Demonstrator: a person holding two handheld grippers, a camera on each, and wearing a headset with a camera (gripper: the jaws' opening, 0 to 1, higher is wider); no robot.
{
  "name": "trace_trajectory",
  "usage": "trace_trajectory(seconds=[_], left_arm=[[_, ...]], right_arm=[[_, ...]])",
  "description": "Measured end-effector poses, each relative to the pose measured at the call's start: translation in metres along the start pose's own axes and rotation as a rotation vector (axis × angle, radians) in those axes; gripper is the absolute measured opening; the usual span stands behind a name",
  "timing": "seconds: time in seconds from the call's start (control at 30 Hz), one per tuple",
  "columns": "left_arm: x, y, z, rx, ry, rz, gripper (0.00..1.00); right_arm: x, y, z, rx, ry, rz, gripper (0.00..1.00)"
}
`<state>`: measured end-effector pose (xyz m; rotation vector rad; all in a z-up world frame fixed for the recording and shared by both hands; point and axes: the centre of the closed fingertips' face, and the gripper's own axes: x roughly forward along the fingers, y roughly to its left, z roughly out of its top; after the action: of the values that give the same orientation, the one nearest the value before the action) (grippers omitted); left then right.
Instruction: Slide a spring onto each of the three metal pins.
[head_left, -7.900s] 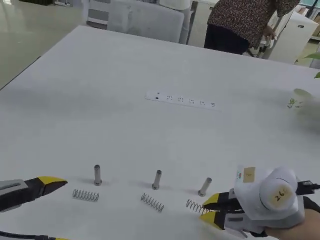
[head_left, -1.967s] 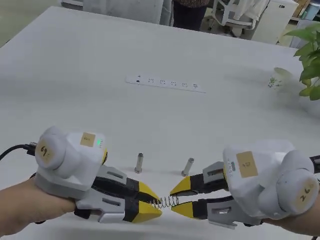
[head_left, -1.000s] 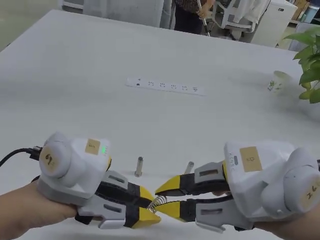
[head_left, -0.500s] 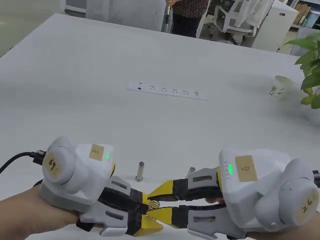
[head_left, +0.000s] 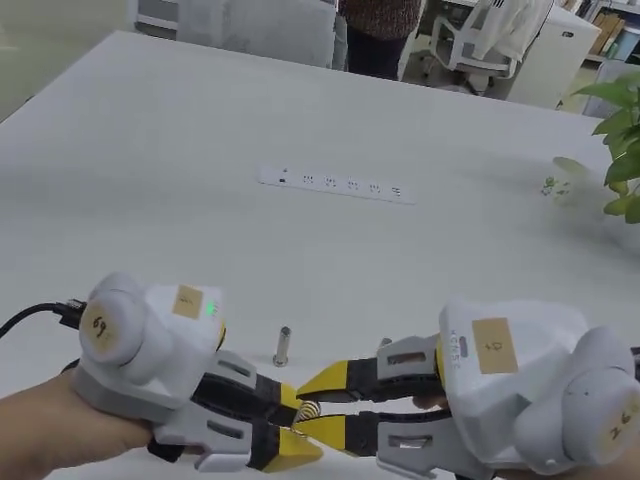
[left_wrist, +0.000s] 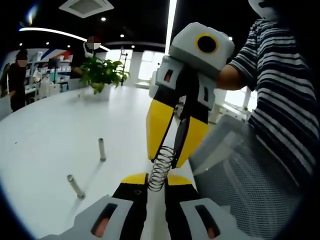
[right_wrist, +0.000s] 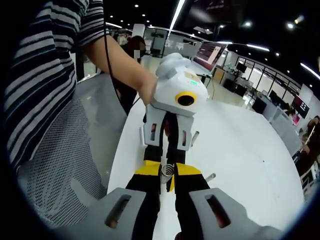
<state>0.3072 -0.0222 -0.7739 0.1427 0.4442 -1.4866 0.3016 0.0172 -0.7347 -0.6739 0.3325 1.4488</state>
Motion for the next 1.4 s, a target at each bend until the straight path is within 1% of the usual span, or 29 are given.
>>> trace_trajectory(seconds=[0.23, 0.3, 0.37, 0.43, 0.53, 0.6, 0.8, 0.9, 0.97, 1.1, 1.23, 1.4], left_arm=[[-0.005, 0.004, 0.001, -0.023, -0.017, 0.026, 0.05], [-0.006, 0.005, -0.001, -0.027, -0.008, 0.034, 0.06], [-0.007, 0.005, -0.005, -0.025, 0.011, 0.043, 0.06], [-0.008, 0.006, -0.007, -0.028, 0.013, 0.048, 0.07], [-0.009, 0.005, -0.007, -0.033, 0.007, 0.052, 0.07], [-0.011, 0.006, -0.007, -0.034, 0.006, 0.061, 0.08], [-0.022, 0.012, -0.012, -0.057, 0.010, 0.089, 0.14], [-0.028, 0.014, -0.015, -0.072, 0.008, 0.102, 0.17], [-0.030, 0.015, -0.017, -0.076, 0.009, 0.112, 0.21], [-0.037, 0.014, -0.022, -0.098, 0.013, 0.120, 0.25], [-0.047, 0.015, -0.027, -0.120, 0.013, 0.135, 0.28], [-0.056, 0.017, -0.032, -0.146, 0.010, 0.164, 0.33]], right_arm=[[0.000, -0.001, 0.003, -0.010, 0.000, -0.005, 0.07], [0.000, -0.001, 0.003, -0.020, 0.006, -0.004, 0.07], [0.000, -0.001, 0.005, -0.022, 0.007, -0.003, 0.07], [0.001, -0.002, 0.004, -0.026, 0.012, -0.005, 0.07], [0.002, -0.002, 0.001, -0.041, 0.033, -0.001, 0.07], [0.002, -0.002, 0.000, -0.045, 0.037, 0.000, 0.07], [0.001, -0.004, -0.003, -0.046, 0.048, -0.006, 0.07], [0.001, -0.006, -0.004, -0.033, 0.047, -0.014, 0.07], [0.000, -0.007, -0.004, -0.037, 0.050, -0.021, 0.07], [0.000, -0.011, -0.005, -0.031, 0.050, -0.035, 0.07], [-0.001, -0.014, -0.008, -0.034, 0.062, -0.046, 0.07], [0.000, -0.015, -0.009, -0.040, 0.066, -0.055, 0.07]])
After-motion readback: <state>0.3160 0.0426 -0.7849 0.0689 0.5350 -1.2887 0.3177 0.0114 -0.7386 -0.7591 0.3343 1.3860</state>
